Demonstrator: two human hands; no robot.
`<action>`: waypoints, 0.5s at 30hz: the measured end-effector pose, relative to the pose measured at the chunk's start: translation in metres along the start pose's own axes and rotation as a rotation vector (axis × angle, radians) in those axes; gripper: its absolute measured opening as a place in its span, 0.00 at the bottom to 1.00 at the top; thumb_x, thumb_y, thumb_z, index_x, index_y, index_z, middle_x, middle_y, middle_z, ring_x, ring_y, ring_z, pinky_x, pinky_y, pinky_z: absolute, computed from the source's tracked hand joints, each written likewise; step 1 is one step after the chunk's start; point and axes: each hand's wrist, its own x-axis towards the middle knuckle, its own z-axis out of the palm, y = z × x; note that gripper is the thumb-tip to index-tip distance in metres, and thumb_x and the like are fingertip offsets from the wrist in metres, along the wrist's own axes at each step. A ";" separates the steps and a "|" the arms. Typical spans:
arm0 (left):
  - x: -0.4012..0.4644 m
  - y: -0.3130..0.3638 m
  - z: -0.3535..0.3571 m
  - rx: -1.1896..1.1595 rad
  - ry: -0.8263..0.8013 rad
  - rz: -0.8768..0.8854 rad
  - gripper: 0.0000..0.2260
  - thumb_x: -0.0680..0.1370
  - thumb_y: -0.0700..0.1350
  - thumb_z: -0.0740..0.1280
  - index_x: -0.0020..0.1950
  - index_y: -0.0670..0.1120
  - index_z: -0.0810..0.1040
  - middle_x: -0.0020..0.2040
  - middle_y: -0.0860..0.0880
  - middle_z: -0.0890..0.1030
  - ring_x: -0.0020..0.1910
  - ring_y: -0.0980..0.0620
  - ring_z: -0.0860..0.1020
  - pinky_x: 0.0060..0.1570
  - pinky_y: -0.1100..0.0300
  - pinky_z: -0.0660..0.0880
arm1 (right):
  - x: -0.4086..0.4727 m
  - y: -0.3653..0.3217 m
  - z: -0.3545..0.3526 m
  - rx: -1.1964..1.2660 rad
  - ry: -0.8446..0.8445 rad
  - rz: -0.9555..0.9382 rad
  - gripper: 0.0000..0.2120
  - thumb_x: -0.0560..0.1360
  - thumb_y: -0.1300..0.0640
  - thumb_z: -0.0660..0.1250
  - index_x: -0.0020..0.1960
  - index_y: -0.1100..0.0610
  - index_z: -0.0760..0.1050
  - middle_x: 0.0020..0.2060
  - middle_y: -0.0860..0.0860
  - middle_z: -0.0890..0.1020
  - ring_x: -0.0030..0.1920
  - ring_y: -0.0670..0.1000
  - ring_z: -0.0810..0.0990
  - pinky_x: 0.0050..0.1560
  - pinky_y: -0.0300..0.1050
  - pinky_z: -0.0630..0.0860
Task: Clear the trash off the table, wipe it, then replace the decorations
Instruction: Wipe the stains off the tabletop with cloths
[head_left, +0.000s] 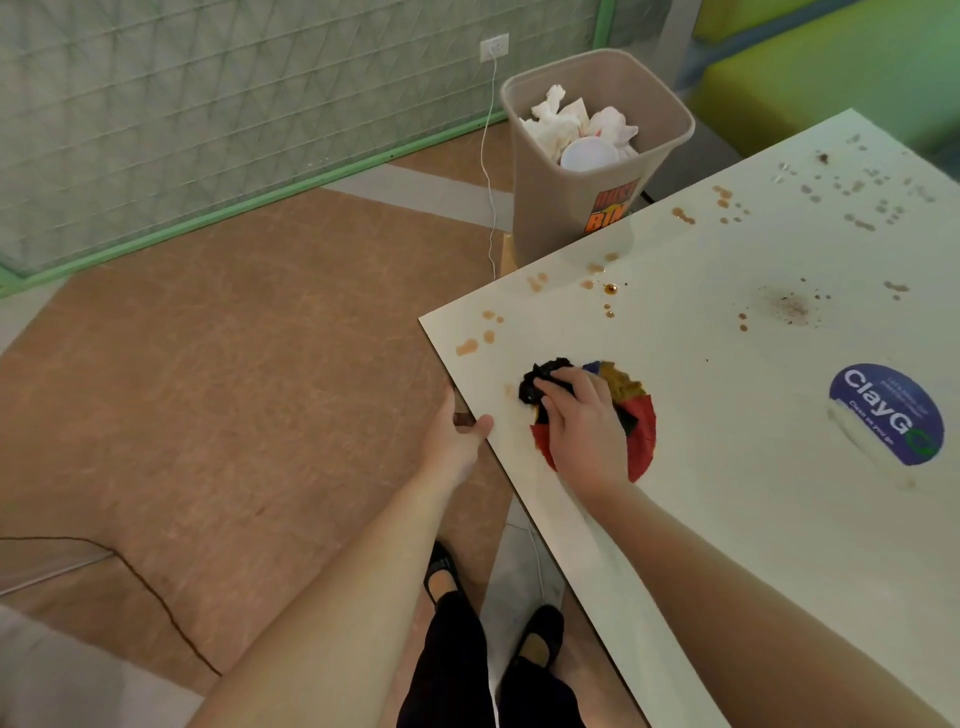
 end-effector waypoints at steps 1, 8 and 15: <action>0.000 -0.001 0.001 0.001 0.000 0.001 0.32 0.80 0.47 0.67 0.79 0.57 0.55 0.66 0.46 0.75 0.61 0.48 0.75 0.65 0.46 0.72 | -0.015 -0.001 -0.002 -0.027 -0.033 -0.077 0.13 0.78 0.62 0.66 0.62 0.57 0.81 0.60 0.51 0.79 0.65 0.54 0.72 0.62 0.50 0.76; 0.000 0.000 0.002 -0.001 0.015 -0.008 0.32 0.80 0.48 0.67 0.79 0.58 0.54 0.65 0.47 0.75 0.60 0.49 0.75 0.65 0.48 0.72 | 0.014 0.014 -0.003 0.015 -0.033 -0.093 0.14 0.78 0.65 0.66 0.62 0.57 0.81 0.61 0.51 0.79 0.65 0.52 0.71 0.68 0.45 0.69; 0.001 -0.002 0.001 -0.012 0.022 0.026 0.28 0.79 0.45 0.69 0.76 0.59 0.62 0.53 0.52 0.79 0.58 0.48 0.77 0.61 0.50 0.74 | 0.020 -0.018 0.008 0.116 -0.138 -0.148 0.11 0.80 0.59 0.64 0.59 0.56 0.82 0.58 0.50 0.79 0.63 0.52 0.72 0.68 0.45 0.68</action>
